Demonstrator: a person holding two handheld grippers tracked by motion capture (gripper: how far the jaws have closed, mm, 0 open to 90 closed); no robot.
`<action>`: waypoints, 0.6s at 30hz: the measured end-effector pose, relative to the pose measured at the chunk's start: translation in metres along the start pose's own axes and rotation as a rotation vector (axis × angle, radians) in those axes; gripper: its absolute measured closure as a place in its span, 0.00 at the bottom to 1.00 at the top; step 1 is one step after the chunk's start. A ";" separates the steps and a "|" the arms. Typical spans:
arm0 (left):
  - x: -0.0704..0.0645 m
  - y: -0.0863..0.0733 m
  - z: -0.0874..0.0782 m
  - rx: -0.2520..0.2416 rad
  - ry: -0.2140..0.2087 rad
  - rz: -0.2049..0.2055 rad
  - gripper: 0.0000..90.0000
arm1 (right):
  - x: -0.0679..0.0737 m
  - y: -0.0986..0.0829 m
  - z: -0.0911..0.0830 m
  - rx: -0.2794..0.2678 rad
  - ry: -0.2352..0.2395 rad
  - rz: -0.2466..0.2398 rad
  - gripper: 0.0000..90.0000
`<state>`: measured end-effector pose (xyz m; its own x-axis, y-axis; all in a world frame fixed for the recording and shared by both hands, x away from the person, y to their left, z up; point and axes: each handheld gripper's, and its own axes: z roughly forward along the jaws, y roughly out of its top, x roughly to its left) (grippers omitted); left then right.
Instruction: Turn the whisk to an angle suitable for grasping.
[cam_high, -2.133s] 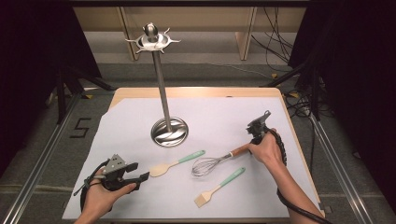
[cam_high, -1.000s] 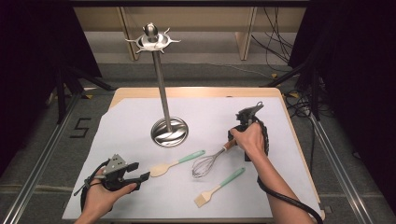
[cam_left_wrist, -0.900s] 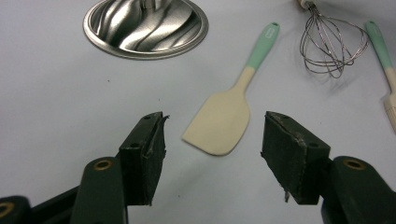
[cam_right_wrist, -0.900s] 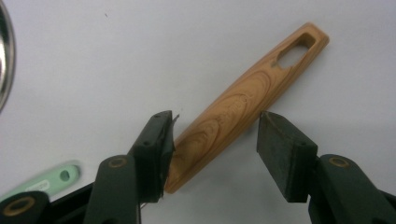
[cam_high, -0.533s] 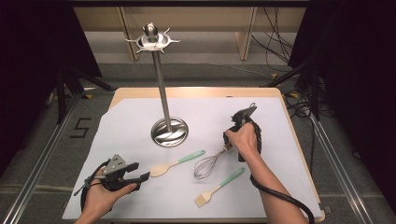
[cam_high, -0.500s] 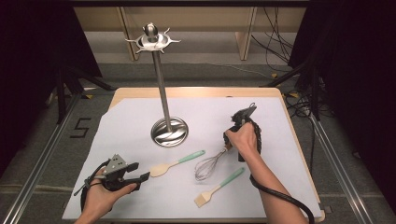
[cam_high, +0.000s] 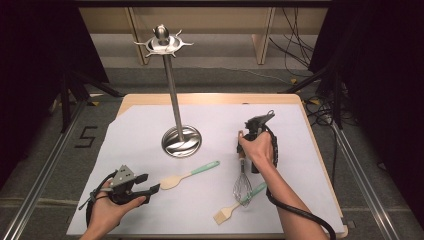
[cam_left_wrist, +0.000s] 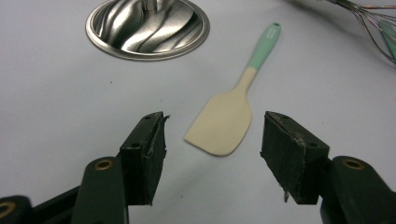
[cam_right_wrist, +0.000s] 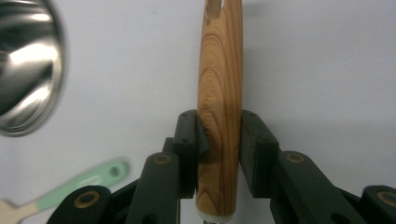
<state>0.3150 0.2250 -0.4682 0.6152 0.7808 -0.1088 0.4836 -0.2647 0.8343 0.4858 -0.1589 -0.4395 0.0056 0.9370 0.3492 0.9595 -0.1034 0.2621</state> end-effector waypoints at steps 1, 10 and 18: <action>0.000 0.000 0.000 0.000 0.000 0.000 0.44 | 0.001 -0.002 -0.003 -0.047 0.025 -0.052 0.79; -0.031 0.051 0.002 -0.133 -0.173 0.055 0.45 | 0.022 -0.034 -0.058 -0.301 0.312 -0.322 0.79; -0.060 0.107 0.041 -0.162 -0.310 0.079 0.45 | 0.032 -0.057 -0.080 -0.450 0.322 -0.428 0.79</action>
<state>0.3554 0.1266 -0.3950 0.8187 0.5457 -0.1786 0.3373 -0.2054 0.9187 0.4087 -0.1501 -0.3716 -0.4971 0.7877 0.3638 0.6487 0.0590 0.7587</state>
